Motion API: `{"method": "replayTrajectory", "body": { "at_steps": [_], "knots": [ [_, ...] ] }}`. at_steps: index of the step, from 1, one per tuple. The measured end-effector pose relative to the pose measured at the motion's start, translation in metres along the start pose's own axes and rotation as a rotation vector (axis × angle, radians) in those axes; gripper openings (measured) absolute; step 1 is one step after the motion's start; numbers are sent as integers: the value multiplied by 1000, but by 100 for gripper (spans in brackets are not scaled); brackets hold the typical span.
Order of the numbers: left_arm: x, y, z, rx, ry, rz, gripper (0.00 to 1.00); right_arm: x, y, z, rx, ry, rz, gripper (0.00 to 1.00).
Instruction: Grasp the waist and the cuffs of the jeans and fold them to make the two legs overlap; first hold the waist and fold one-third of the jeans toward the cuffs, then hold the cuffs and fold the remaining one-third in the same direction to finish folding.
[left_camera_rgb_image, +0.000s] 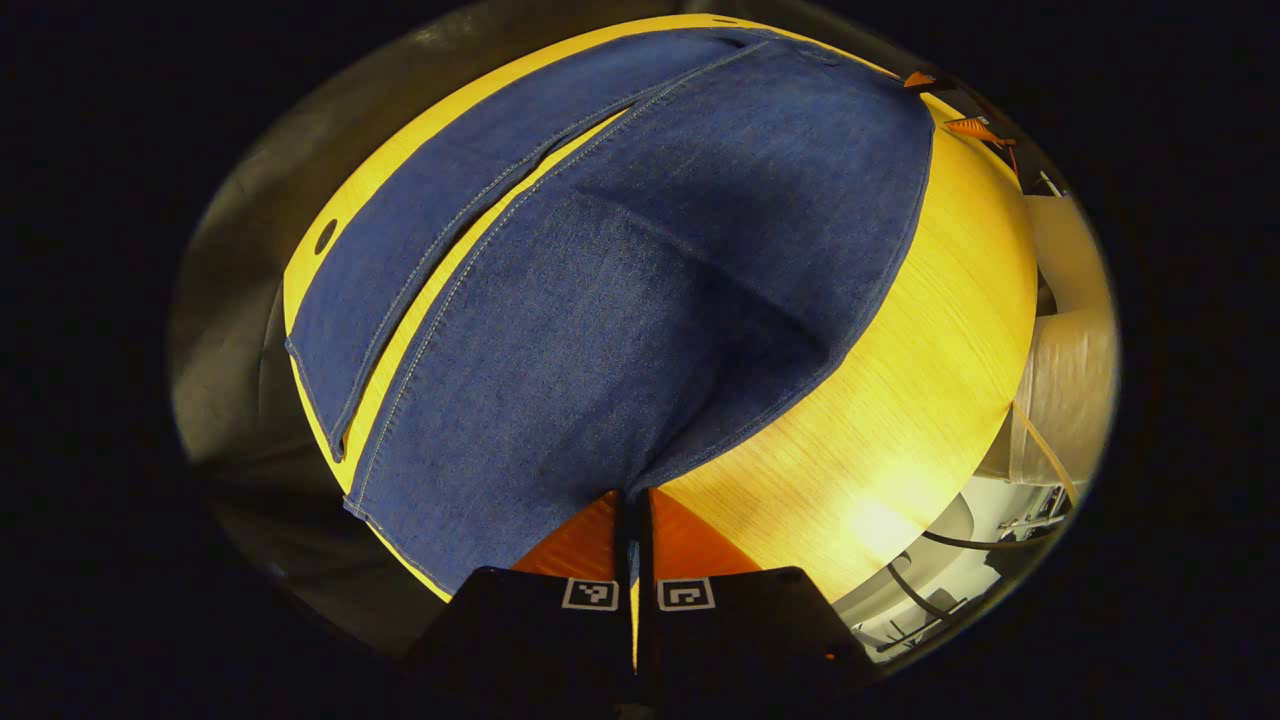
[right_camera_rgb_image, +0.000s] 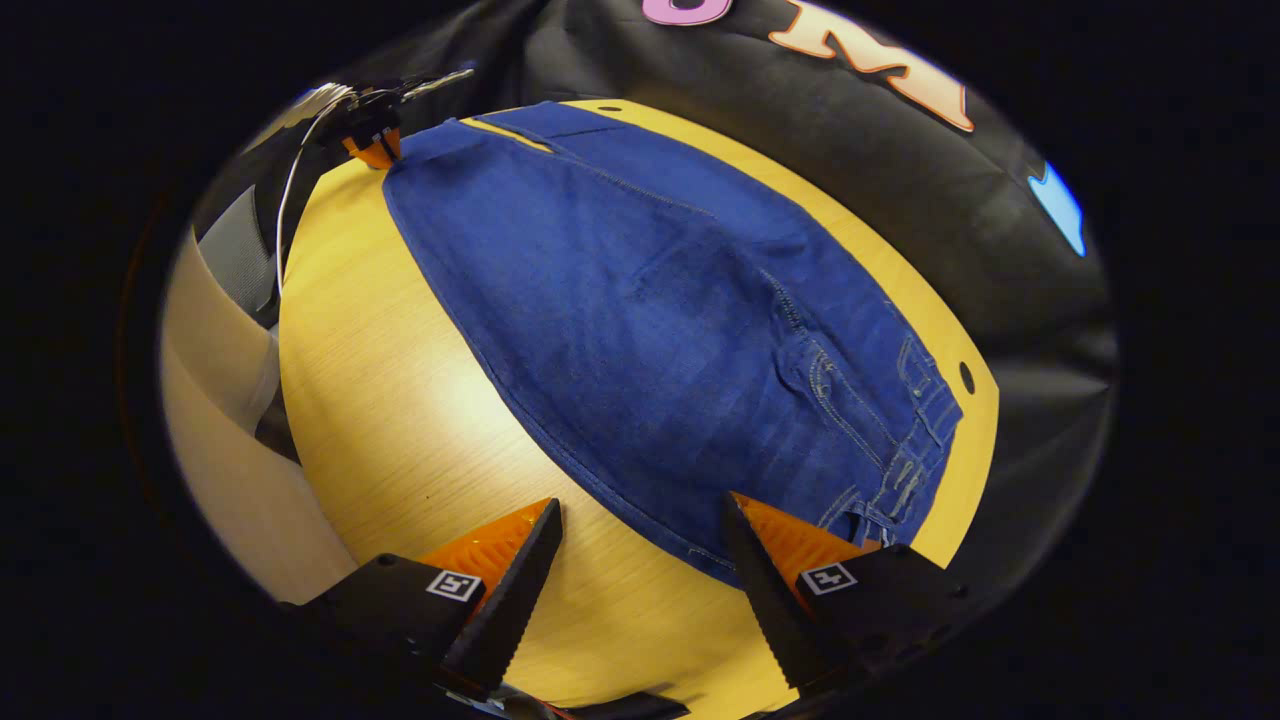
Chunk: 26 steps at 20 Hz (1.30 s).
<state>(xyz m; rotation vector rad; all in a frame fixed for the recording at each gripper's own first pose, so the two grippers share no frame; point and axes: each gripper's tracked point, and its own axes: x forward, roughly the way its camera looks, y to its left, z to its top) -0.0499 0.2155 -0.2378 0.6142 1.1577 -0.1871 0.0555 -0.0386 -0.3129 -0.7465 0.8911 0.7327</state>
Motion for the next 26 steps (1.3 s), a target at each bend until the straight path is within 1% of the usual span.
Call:
{"method": "replayTrajectory", "body": {
  "at_steps": [3,6,7,8,9,10,12,13,14,15,16,17,18,20,21,23,24,25,26],
  "knots": [
    [1,0,1,8,6,12,0,6,5,-1,14,19,71,99],
    [1,-1,2,7,2,10,0,11,8,-6,75,65,153,97],
    [1,-1,3,4,-1,7,0,11,4,-3,81,66,155,94],
    [2,-1,2,1,-4,3,0,12,4,-3,69,80,164,93],
    [2,-1,2,-2,-7,0,0,12,4,-4,62,74,162,96],
    [2,-1,2,-7,-12,-4,0,12,5,-5,59,86,162,96],
    [2,-1,3,-17,-18,-8,0,11,6,-4,57,90,158,96],
    [3,-1,3,-13,-16,-9,0,12,7,-4,61,92,157,92],
    [3,-1,3,-3,-12,-12,0,13,7,-3,65,95,155,95],
    [3,-1,3,3,-5,-15,0,11,4,-3,71,96,152,94],
    [4,-1,4,6,3,-17,0,13,1,-1,75,92,151,84],
    [4,-2,4,6,9,-18,0,15,-4,0,71,88,153,77],
    [4,-1,4,6,11,-18,0,18,-8,0,63,83,155,63],
    [4,-1,5,3,9,-10,0,18,-14,2,64,85,154,52],
    [5,-1,5,0,5,-6,0,18,-18,4,73,83,145,41],
    [5,0,4,-11,-5,5,0,16,-19,6,95,64,131,27],
    [4,0,4,-20,-9,11,0,18,-21,6,108,66,129,19],
    [4,-1,4,-33,-14,17,0,19,-22,3,147,79,123,22],
    [4,-1,5,-46,-18,24,0,20,-24,5,179,79,95,17]
  ]
}}
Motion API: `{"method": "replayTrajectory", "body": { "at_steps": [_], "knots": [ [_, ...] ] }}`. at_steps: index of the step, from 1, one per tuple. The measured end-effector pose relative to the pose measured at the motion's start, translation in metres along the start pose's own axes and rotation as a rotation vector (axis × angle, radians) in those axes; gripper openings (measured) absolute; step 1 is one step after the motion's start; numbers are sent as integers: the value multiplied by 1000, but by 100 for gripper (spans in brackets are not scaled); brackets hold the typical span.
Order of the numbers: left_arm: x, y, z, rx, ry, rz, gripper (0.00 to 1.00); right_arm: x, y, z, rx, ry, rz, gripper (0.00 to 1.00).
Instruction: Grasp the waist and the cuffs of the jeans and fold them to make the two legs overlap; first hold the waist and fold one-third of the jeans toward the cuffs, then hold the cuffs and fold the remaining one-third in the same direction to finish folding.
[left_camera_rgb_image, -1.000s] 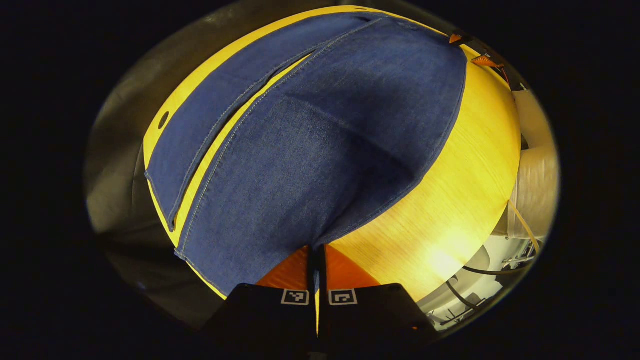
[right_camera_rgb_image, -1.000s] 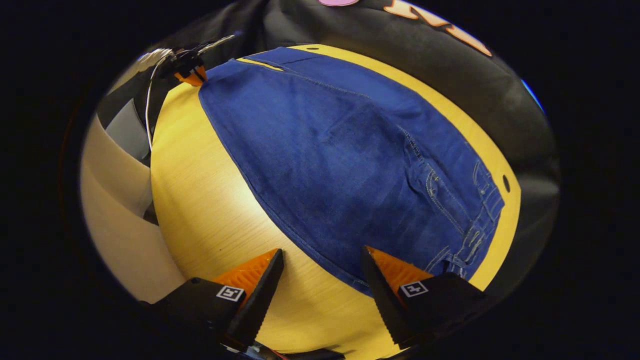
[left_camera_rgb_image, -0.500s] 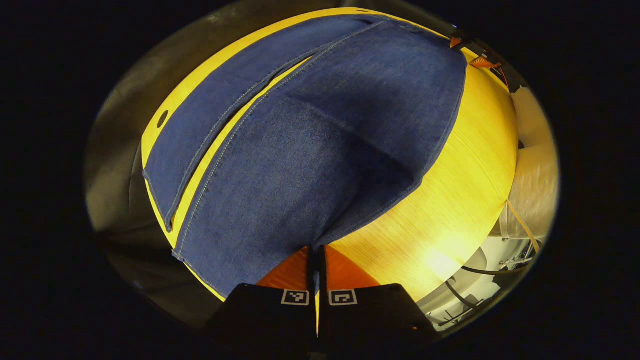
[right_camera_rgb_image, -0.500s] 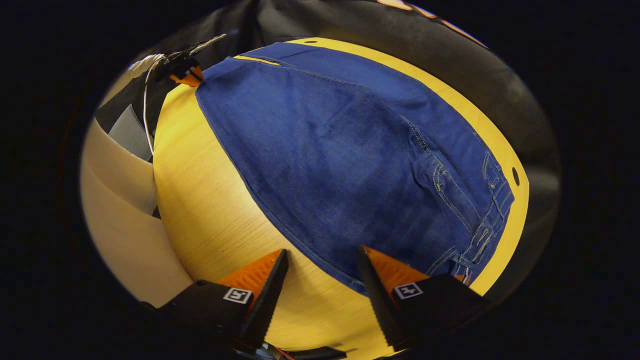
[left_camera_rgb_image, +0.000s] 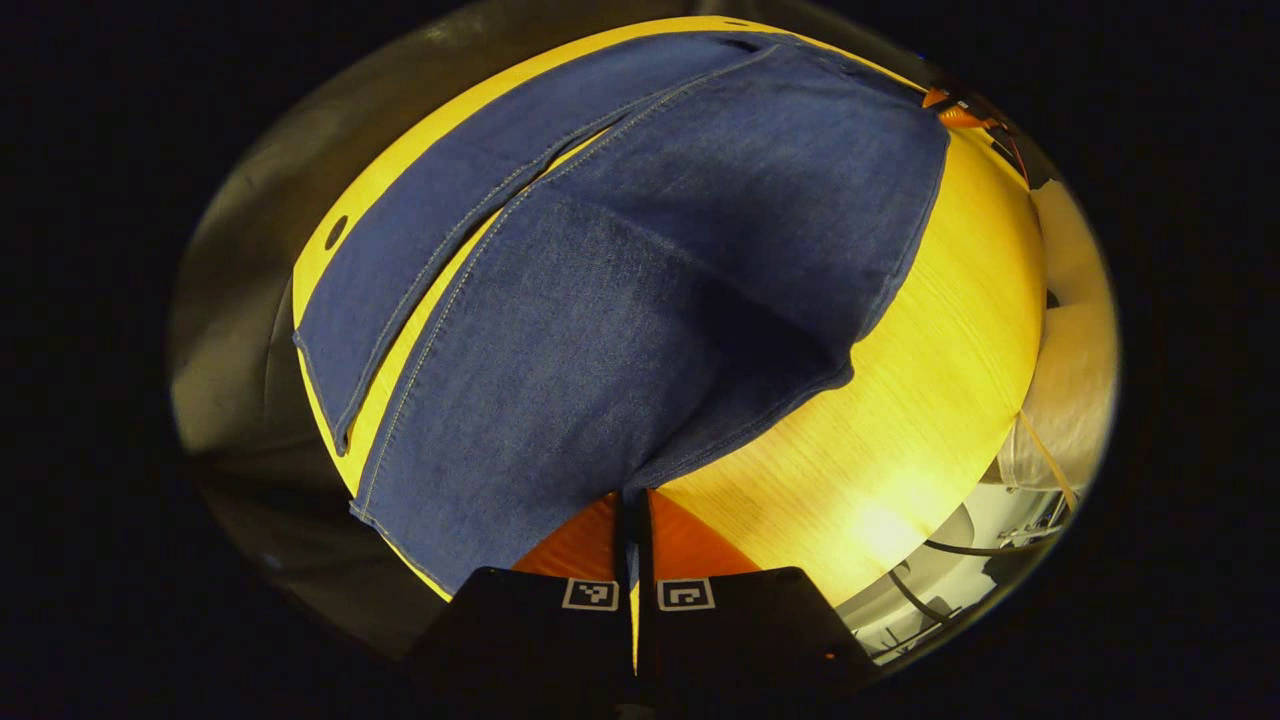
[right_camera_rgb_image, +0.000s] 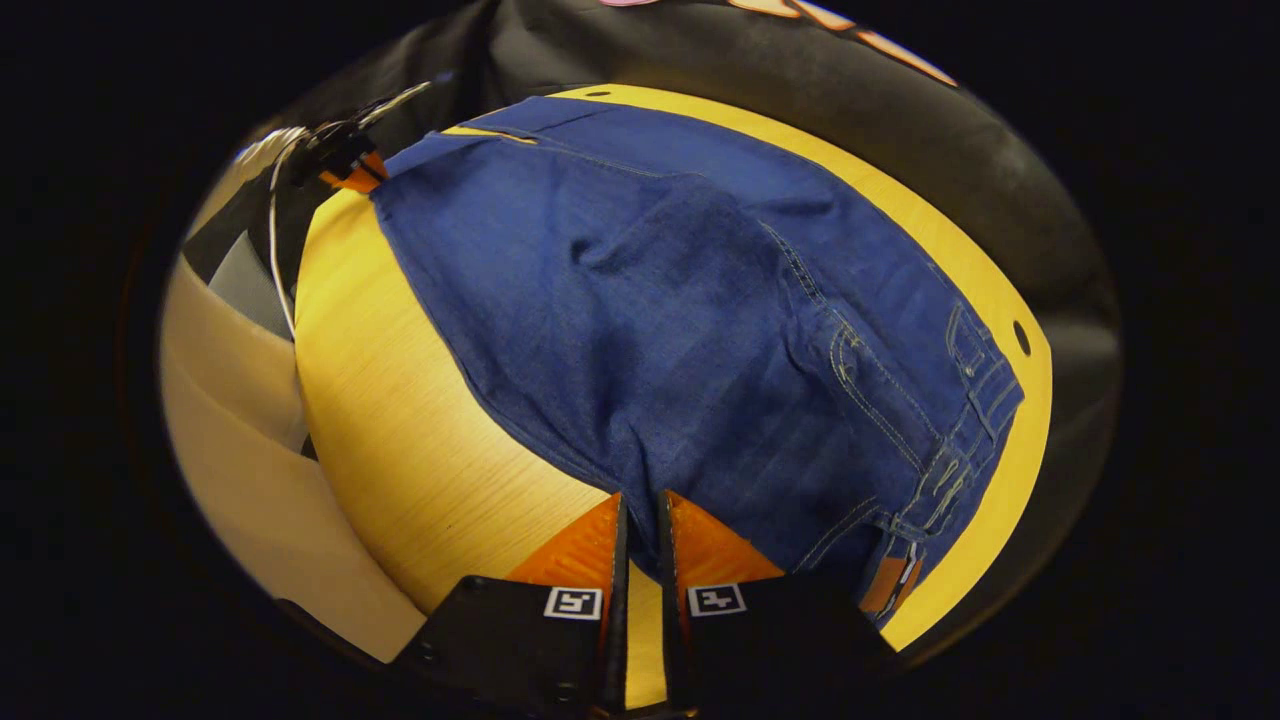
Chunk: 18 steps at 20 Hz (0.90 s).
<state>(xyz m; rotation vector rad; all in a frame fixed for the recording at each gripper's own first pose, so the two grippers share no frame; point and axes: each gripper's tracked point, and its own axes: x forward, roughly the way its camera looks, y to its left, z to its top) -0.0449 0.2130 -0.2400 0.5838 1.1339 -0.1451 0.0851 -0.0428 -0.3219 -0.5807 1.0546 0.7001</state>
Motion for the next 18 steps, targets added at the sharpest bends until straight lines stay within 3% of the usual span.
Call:
{"method": "replayTrajectory", "body": {
  "at_steps": [1,2,3,8,9,13,16,18],
  "knots": [
    [1,1,0,-14,-6,8,0,-1,1,1,21,-3,-17,14],
    [0,1,1,-36,-16,20,0,-3,-1,4,9,-20,-32,2],
    [0,2,2,-70,-33,36,0,-1,-1,3,6,-32,-56,6],
    [0,9,3,-325,-197,157,0,-7,-3,2,123,-123,-226,0],
    [-1,11,4,-378,-228,180,0,-8,-3,1,151,-134,-258,3],
    [-3,16,9,-568,-282,234,0,-22,-5,17,273,-198,-301,1],
    [-23,31,33,-727,-406,285,0,-47,-17,39,373,-275,-333,2],
    [-42,43,44,-739,-444,324,0,-58,-33,59,396,-317,-362,2]
  ]
}}
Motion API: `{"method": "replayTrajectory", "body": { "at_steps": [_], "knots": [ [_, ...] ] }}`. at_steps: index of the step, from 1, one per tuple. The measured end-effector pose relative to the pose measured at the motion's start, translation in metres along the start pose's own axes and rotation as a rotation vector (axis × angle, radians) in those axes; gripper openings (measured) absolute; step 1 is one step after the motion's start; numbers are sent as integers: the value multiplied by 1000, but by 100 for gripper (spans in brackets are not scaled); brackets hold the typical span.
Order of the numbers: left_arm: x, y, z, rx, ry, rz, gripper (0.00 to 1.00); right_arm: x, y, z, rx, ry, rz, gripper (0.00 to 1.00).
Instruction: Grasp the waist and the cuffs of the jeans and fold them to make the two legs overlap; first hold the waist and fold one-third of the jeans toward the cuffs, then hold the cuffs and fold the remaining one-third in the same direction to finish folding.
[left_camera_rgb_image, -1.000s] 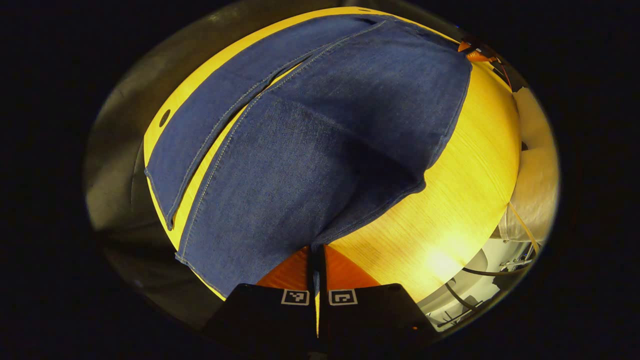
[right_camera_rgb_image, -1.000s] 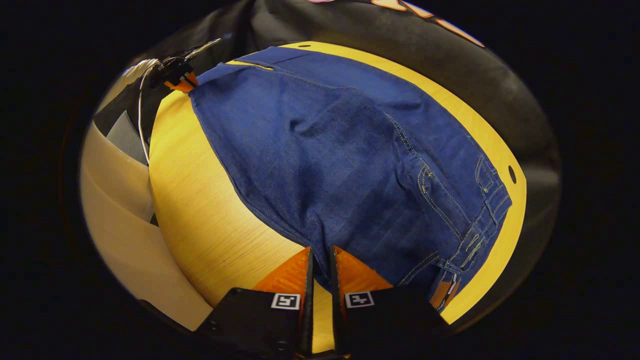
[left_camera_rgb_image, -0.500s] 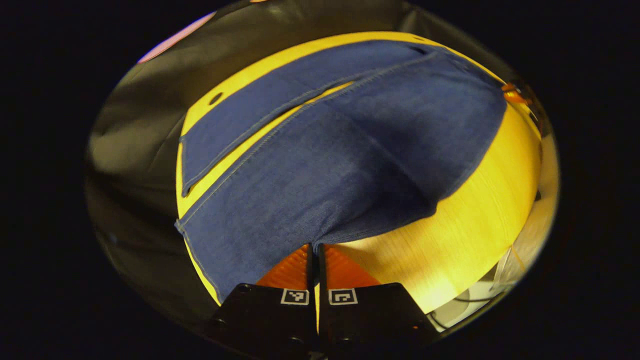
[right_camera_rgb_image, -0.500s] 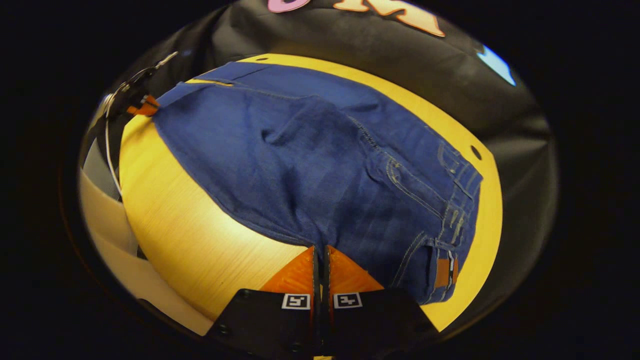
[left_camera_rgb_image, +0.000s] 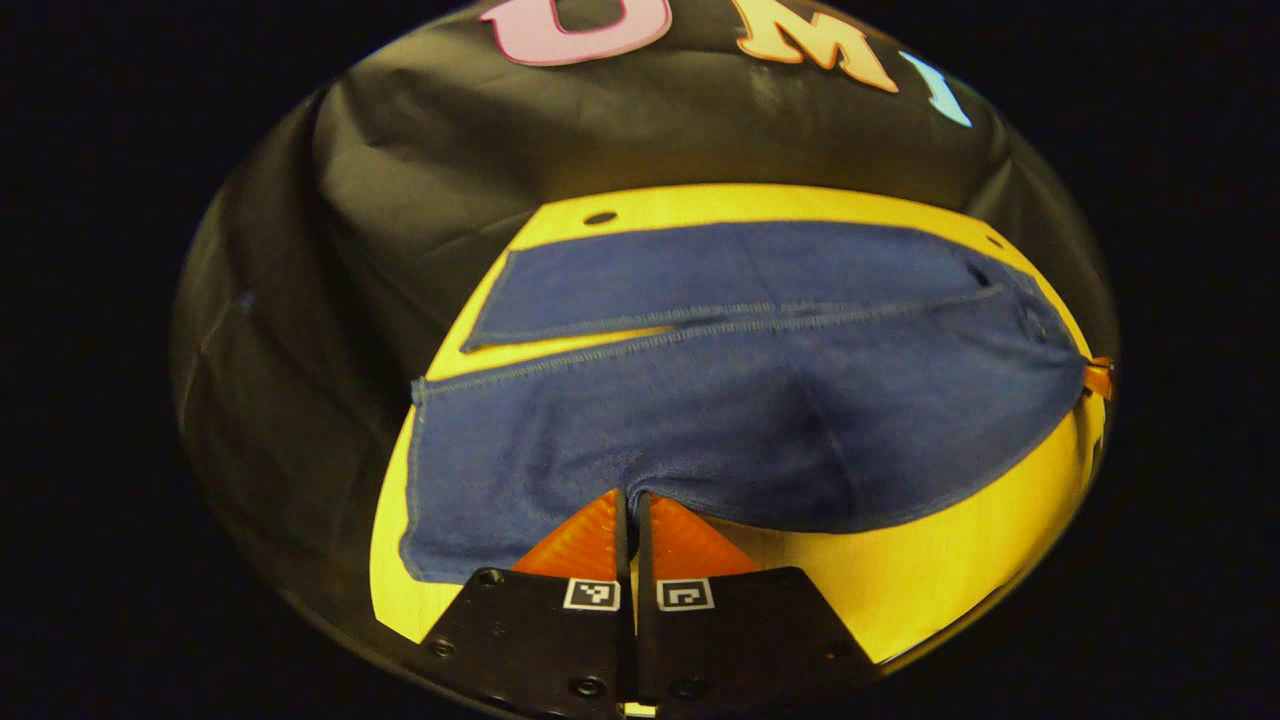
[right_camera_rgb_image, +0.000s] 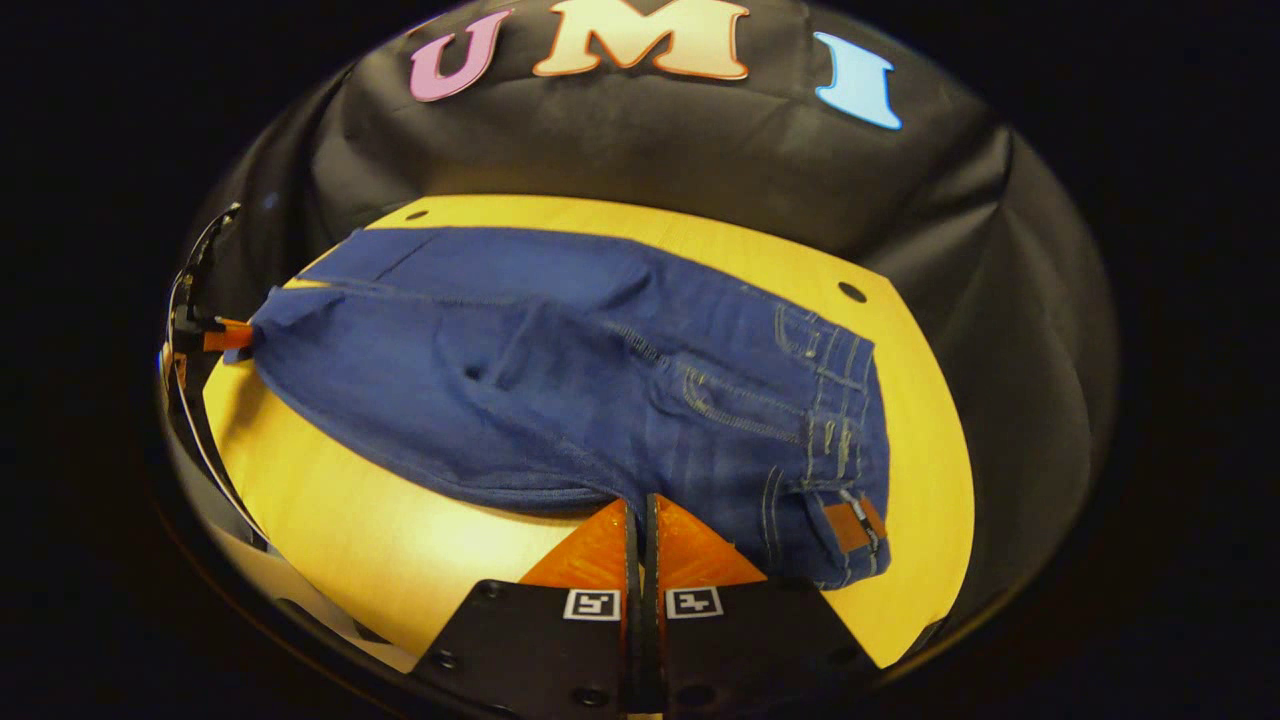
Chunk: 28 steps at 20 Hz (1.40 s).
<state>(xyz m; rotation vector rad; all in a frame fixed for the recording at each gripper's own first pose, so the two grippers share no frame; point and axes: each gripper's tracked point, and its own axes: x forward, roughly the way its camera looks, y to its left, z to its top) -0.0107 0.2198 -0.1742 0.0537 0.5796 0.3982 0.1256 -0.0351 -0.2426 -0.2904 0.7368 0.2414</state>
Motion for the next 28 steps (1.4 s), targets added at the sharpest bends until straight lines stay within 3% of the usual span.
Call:
{"method": "replayTrajectory", "body": {
  "at_steps": [3,7,13,19,23,28],
  "knots": [
    [-4,9,31,56,1,30,0,5,-10,50,39,-74,-36,2],
    [2,19,112,126,-46,74,0,19,-30,125,101,-173,-92,0],
    [50,24,213,224,-95,177,0,80,-47,196,154,-241,-171,0],
    [134,20,255,334,-45,258,0,160,-54,224,189,-238,-168,2],
    [176,5,262,380,-32,310,0,214,-53,208,193,-177,-155,0],
    [205,-4,250,340,-53,337,0,247,-50,188,214,-125,-136,2]
  ]
}}
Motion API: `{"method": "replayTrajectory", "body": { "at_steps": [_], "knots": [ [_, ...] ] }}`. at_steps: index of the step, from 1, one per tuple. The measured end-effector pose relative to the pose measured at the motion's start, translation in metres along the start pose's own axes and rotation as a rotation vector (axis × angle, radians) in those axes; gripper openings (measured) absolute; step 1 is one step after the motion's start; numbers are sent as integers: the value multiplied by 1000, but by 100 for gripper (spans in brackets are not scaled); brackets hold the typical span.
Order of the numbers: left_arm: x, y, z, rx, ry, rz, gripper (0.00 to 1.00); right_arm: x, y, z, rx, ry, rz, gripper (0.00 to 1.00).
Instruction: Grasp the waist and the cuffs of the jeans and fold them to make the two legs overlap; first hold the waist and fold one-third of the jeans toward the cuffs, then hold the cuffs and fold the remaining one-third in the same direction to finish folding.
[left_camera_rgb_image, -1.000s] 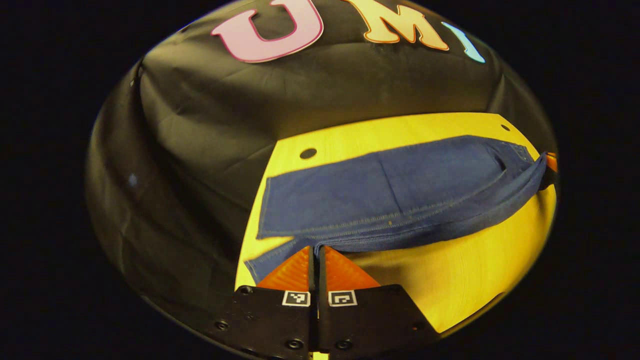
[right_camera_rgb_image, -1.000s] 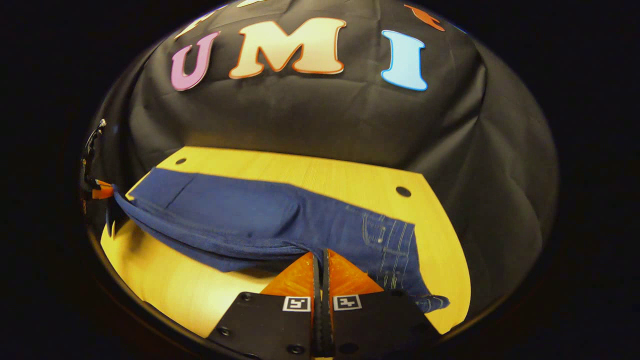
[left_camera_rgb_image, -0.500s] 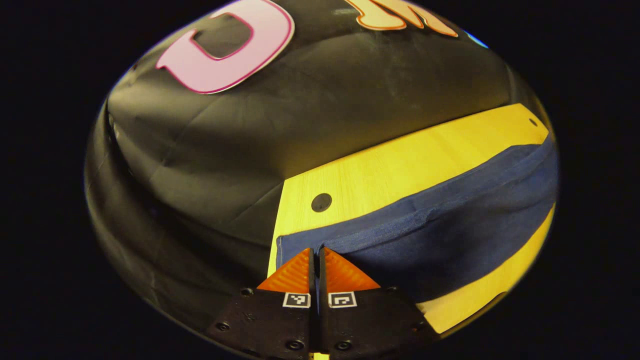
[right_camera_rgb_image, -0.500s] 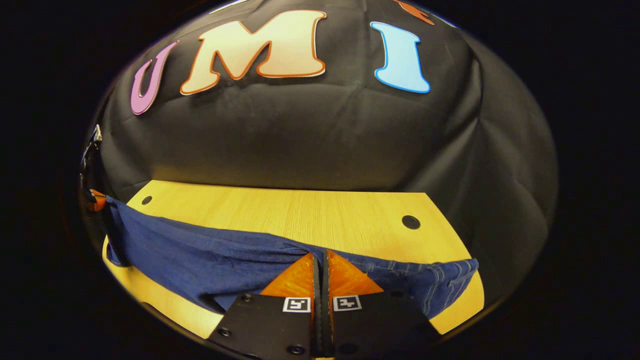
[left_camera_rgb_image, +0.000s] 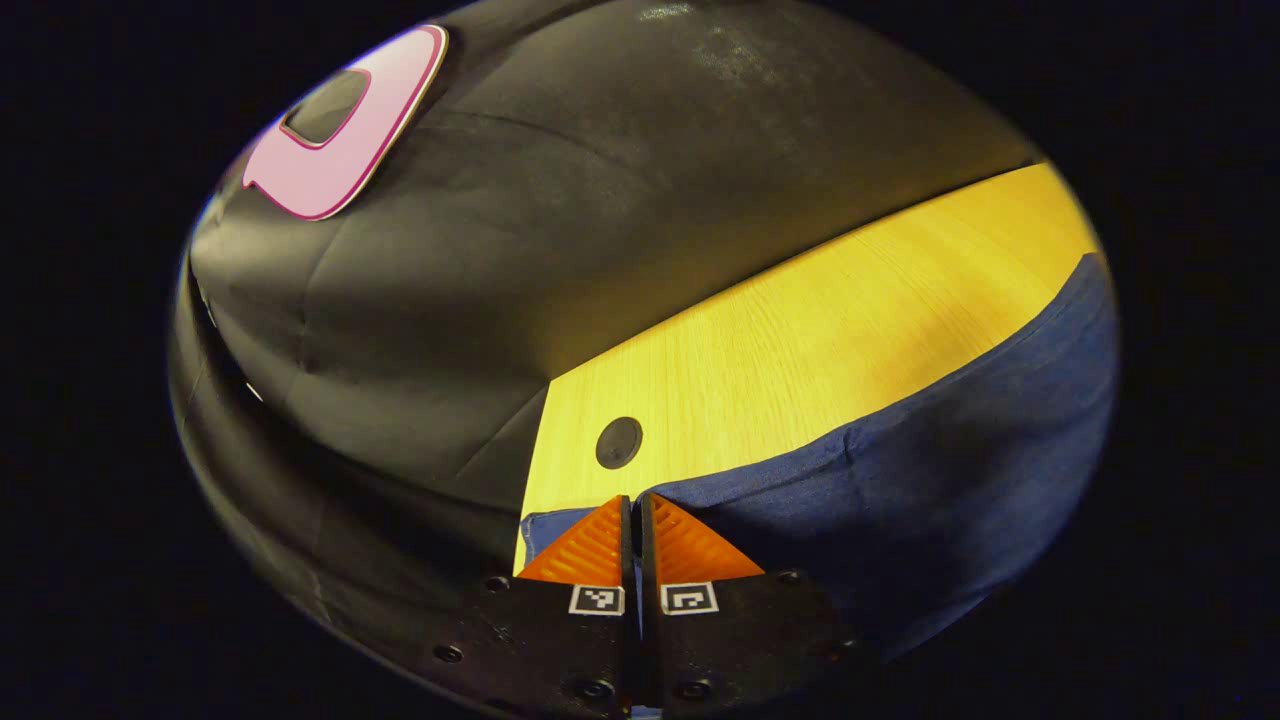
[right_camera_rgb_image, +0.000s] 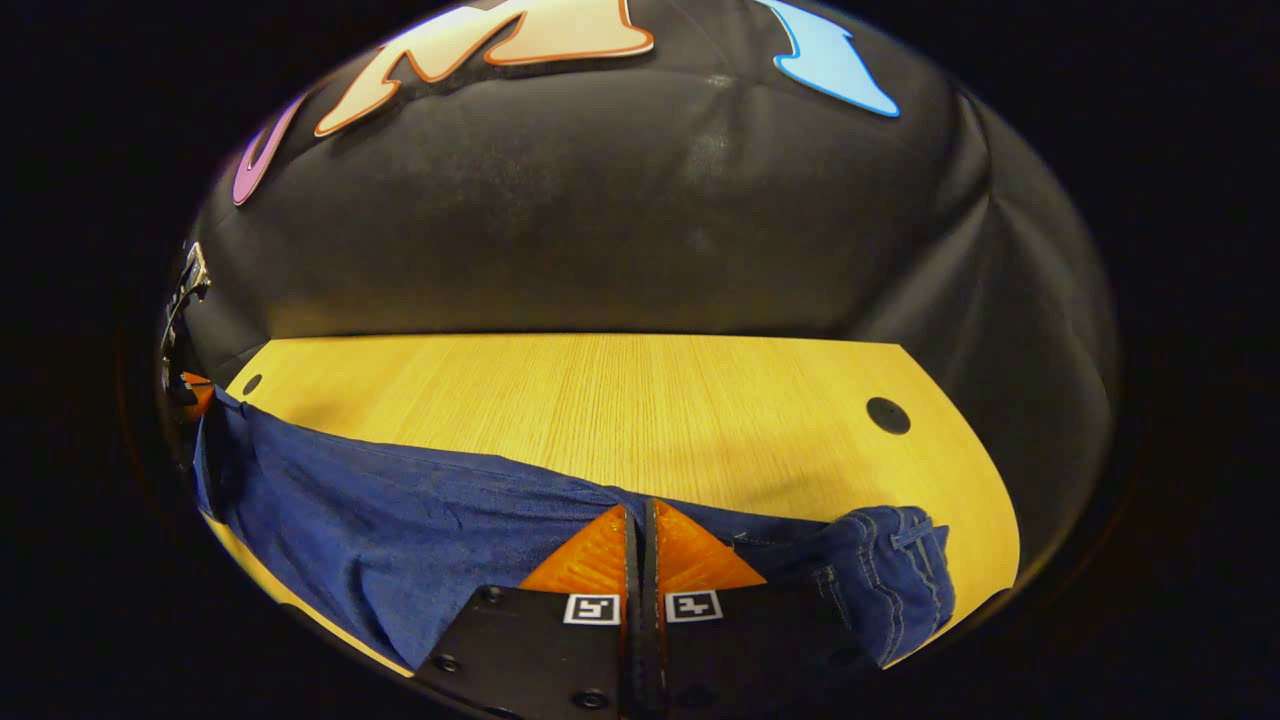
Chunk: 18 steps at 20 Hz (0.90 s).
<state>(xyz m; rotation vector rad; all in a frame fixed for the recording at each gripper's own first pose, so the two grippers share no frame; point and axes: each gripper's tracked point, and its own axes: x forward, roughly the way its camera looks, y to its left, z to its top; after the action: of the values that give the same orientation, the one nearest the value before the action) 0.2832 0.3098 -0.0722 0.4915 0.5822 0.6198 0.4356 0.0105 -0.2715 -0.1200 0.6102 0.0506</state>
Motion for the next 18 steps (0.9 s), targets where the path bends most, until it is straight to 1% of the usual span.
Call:
{"method": "replayTrajectory", "body": {
  "at_steps": [1,2,3,4,5,6,7,8,9,10,13,15,16,17,18],
  "knots": [
    [3,-1,1,-11,-6,1,0,3,-1,-4,2,6,5,3],
    [1,-6,1,-25,-11,-10,0,3,0,-6,9,17,19,6],
    [0,-16,0,-54,-12,-48,0,3,-3,-8,18,22,21,7],
    [-5,-22,0,-84,-16,-70,34,1,-5,-7,32,20,29,12],
    [-9,-26,6,-104,-41,-79,67,-2,-6,-7,52,27,40,20],
    [-13,-27,10,-119,-64,-79,100,-7,-6,-5,72,26,57,39],
    [-21,-28,13,-128,-79,-83,100,-12,-9,-2,94,26,75,58],
    [-28,-29,15,-135,-99,-95,95,-18,-12,0,119,27,90,77],
    [-35,-30,18,-143,-119,-110,95,-25,-20,0,142,31,92,96],
    [-43,-32,22,-153,-135,-131,95,-33,-31,3,165,26,88,100],
    [-57,-27,30,-197,-178,-183,95,-57,-75,9,229,-2,30,100],
    [-57,-26,31,-250,-179,-233,95,-73,-108,0,248,11,-15,100],
    [-58,-23,33,-279,-182,-258,96,-79,-125,-7,253,21,-37,96],
    [-60,-21,36,-309,-191,-285,95,-85,-140,-13,264,27,-51,99],
    [-64,-17,39,-337,-207,-311,95,-90,-152,-19,279,31,-58,99]
  ]
}}
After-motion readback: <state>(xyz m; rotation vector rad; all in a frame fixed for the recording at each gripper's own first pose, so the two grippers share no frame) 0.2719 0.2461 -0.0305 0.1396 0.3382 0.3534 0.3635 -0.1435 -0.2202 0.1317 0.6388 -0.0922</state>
